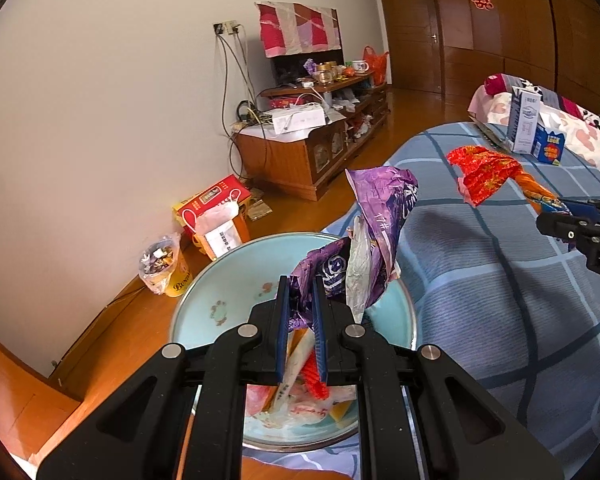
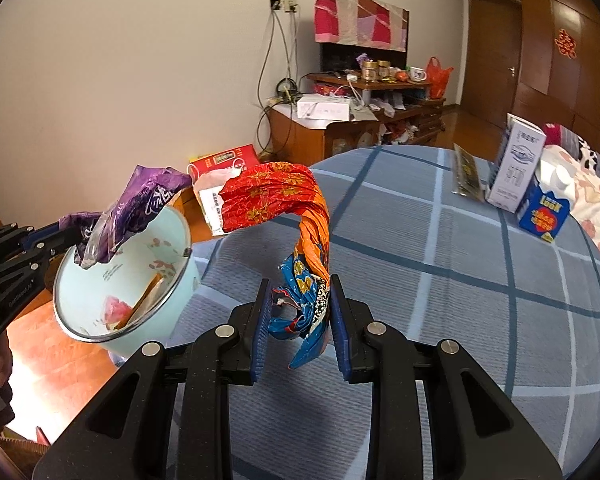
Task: Collect trash
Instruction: 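Carry both wrappers over the blue bucket and open both grippers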
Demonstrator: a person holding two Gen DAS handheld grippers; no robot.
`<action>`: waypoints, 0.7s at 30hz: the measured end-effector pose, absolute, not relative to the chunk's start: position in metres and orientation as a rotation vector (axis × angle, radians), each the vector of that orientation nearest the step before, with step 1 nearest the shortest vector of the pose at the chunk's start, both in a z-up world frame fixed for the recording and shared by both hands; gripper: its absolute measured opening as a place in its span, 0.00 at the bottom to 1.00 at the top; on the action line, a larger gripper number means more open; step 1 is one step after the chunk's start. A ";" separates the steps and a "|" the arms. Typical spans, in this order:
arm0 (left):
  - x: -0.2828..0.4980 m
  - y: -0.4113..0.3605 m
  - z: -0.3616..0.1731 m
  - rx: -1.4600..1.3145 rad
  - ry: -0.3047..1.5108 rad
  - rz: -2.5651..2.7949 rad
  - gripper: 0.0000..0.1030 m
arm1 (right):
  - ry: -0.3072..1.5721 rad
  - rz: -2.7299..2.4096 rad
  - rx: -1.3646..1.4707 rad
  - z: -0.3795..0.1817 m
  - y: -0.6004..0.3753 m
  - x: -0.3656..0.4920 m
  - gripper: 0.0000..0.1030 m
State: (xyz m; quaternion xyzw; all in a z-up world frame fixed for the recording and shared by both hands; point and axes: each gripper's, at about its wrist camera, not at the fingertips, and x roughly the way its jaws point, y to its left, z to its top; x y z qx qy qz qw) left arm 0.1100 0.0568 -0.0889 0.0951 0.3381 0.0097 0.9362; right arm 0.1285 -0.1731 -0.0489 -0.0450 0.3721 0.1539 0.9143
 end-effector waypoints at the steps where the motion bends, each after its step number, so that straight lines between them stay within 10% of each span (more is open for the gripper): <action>1: 0.109 0.059 -0.089 0.191 0.691 0.024 0.10 | 0.766 0.321 -0.096 -0.049 -0.171 0.129 0.28; 21: 0.101 0.101 -0.092 0.162 0.701 0.104 0.10 | 0.765 0.385 -0.152 -0.051 -0.133 0.133 0.28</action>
